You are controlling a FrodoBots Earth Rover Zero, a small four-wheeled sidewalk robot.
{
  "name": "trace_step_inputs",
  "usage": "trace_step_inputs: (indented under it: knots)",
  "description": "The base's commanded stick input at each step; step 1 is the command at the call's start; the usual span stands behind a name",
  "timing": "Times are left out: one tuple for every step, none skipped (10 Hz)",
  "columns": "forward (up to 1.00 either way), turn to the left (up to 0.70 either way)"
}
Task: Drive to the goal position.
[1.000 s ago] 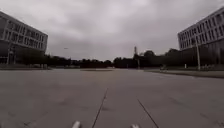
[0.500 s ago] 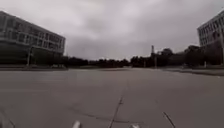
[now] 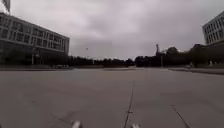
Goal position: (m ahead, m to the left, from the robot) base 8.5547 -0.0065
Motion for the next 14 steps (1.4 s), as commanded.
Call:
trace_step_inputs:
  knots:
    - [0.70,0.00]
    - [0.70,0.00]
    - [0.70,0.00]
    - [0.70,0.00]
    - [0.70,0.00]
    - [0.70,0.00]
    - [0.70,0.00]
    - [0.70,0.00]
    - [0.70,0.00]
    - [0.70,0.00]
    - [0.70,0.00]
    - [0.70,0.00]
    - [0.70,0.00]
    - [0.70,0.00]
